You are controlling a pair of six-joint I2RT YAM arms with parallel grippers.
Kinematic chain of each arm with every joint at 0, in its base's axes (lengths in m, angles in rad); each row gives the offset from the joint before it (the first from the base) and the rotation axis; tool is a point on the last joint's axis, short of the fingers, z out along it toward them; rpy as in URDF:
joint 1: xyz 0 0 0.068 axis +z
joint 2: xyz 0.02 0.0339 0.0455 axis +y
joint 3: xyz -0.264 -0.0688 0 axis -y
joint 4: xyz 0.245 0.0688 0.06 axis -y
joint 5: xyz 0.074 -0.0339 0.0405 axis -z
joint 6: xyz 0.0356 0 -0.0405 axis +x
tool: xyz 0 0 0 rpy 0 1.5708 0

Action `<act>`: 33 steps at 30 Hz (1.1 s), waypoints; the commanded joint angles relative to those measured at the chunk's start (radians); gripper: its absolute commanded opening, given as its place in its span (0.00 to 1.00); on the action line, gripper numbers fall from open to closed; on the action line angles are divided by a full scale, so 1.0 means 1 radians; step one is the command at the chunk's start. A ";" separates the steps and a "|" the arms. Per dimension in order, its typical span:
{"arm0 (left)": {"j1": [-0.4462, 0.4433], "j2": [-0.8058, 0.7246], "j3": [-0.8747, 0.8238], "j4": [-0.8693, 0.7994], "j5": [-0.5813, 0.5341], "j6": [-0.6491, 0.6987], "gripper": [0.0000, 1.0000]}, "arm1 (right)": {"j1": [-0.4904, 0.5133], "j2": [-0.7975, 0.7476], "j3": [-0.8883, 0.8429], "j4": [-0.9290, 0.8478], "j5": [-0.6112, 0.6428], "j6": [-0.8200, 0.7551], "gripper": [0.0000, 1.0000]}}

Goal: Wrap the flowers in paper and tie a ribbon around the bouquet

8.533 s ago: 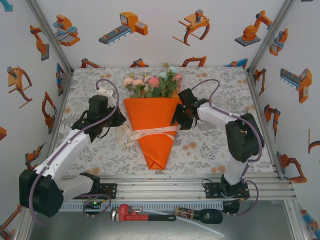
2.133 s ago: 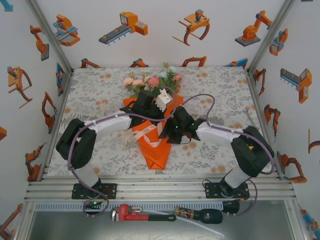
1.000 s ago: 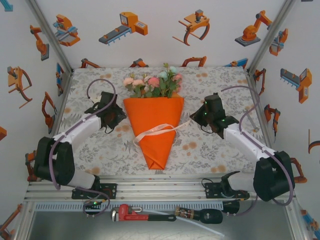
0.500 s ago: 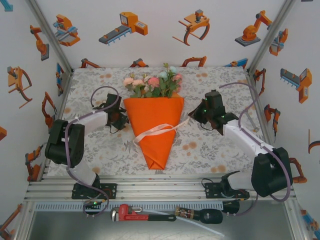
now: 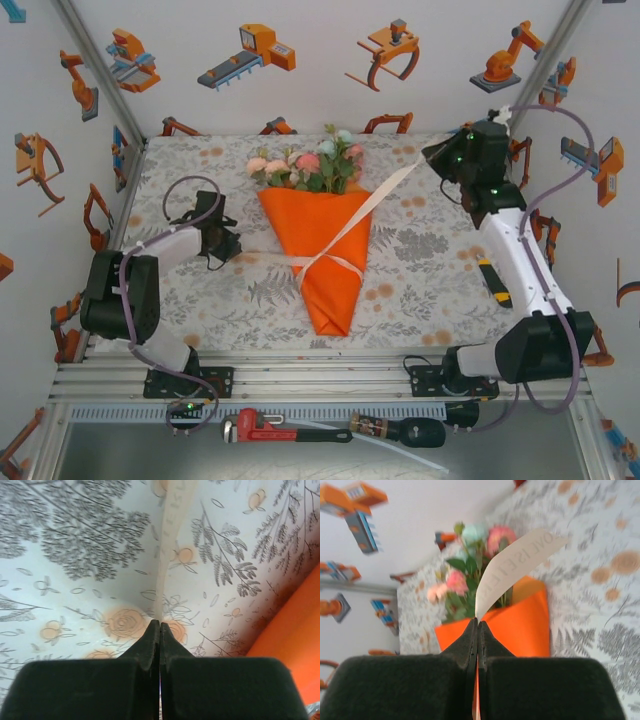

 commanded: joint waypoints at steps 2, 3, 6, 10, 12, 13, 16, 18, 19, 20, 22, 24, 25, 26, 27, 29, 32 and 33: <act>0.083 -0.072 -0.030 -0.027 -0.025 0.062 0.00 | -0.060 0.027 0.038 -0.053 0.012 -0.037 0.00; 0.104 -0.083 -0.029 -0.038 -0.028 0.077 0.00 | -0.076 0.027 0.031 -0.055 0.011 -0.036 0.00; 0.159 -0.116 -0.040 -0.053 -0.034 0.098 0.00 | -0.124 0.033 0.009 -0.062 0.005 -0.045 0.00; 0.217 -0.152 -0.061 -0.064 -0.037 0.120 0.00 | -0.200 0.063 -0.002 -0.082 -0.023 -0.057 0.00; 0.232 -0.165 -0.071 -0.074 -0.053 0.129 0.00 | -0.232 0.078 -0.007 -0.092 -0.022 -0.072 0.00; 0.243 -0.175 -0.079 -0.074 -0.058 0.132 0.00 | -0.248 0.085 -0.008 -0.101 -0.011 -0.081 0.00; 0.294 -0.199 -0.099 -0.079 -0.078 0.143 0.00 | -0.301 0.101 -0.029 -0.119 0.035 -0.094 0.00; 0.340 -0.215 -0.108 -0.085 -0.083 0.155 0.00 | -0.345 0.112 -0.051 -0.124 0.054 -0.097 0.00; 0.366 -0.226 -0.110 -0.093 -0.084 0.162 0.00 | -0.370 0.117 -0.064 -0.126 0.057 -0.098 0.00; 0.389 -0.233 -0.113 -0.098 -0.083 0.168 0.00 | -0.389 0.118 -0.077 -0.126 0.061 -0.096 0.00; 0.439 -0.251 -0.116 -0.111 -0.088 0.186 0.00 | -0.430 0.119 -0.108 -0.122 0.077 -0.096 0.00; 0.487 -0.269 -0.122 -0.127 -0.095 0.197 0.00 | -0.473 0.122 -0.131 -0.118 0.083 -0.095 0.00; 0.508 -0.277 -0.126 -0.133 -0.099 0.197 0.00 | -0.493 0.123 -0.137 -0.117 0.082 -0.091 0.00; 0.528 -0.290 -0.134 -0.137 -0.107 0.196 0.00 | -0.514 0.126 -0.140 -0.117 0.083 -0.089 0.00; 0.545 -0.301 -0.143 -0.139 -0.115 0.196 0.00 | -0.535 0.127 -0.142 -0.115 0.083 -0.086 0.00; 0.569 -0.317 -0.155 -0.144 -0.120 0.191 0.00 | -0.563 0.132 -0.137 -0.113 0.082 -0.081 0.00; 0.572 -0.333 -0.166 -0.114 -0.078 0.200 0.00 | -0.573 0.133 -0.122 -0.107 0.057 -0.076 0.00; 0.564 -0.337 -0.179 -0.070 -0.023 0.216 0.00 | -0.563 0.136 -0.125 -0.083 0.011 -0.075 0.00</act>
